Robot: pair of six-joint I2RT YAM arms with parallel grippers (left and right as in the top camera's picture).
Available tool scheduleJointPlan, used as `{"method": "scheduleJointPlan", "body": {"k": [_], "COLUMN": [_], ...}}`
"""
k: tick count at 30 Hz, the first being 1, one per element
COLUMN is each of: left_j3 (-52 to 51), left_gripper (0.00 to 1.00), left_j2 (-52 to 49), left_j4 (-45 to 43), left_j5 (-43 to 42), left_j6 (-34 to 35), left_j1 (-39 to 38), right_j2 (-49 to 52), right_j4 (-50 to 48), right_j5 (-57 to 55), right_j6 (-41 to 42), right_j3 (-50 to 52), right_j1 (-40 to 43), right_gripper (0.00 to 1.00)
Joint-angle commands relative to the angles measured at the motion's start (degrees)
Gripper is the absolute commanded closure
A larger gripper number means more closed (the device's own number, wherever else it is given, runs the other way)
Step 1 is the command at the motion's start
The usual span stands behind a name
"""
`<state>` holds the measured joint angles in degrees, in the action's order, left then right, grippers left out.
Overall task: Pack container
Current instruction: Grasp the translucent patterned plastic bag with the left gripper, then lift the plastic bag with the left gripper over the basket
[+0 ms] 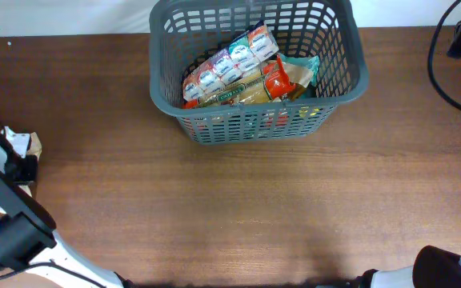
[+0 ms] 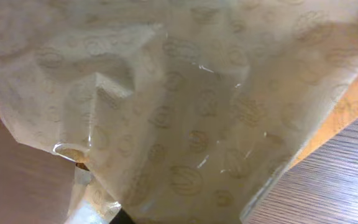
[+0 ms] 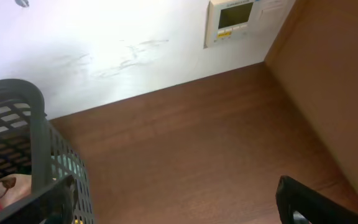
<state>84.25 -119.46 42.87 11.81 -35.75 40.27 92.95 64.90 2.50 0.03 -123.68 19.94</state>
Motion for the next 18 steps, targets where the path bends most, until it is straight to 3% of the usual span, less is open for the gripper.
{"method": "scheduleJointPlan", "body": {"k": [1, 18], "left_j3": [-0.1, 18.3], "left_gripper": [0.99, 0.99], "left_j2": [-4.0, 0.5], "left_j4": [2.2, 10.9], "left_j5": [-11.1, -13.0], "left_j6": [1.8, 4.1], "left_j1": [-2.0, -11.3], "right_j2": [-0.5, -0.5], "right_j4": [-0.1, -0.1], "right_j5": [0.3, 0.3], "right_j6": [0.5, 0.5], "right_j3": [0.0, 0.0], "right_j1": [0.3, 0.3], "right_gripper": [0.01, 0.01]}}
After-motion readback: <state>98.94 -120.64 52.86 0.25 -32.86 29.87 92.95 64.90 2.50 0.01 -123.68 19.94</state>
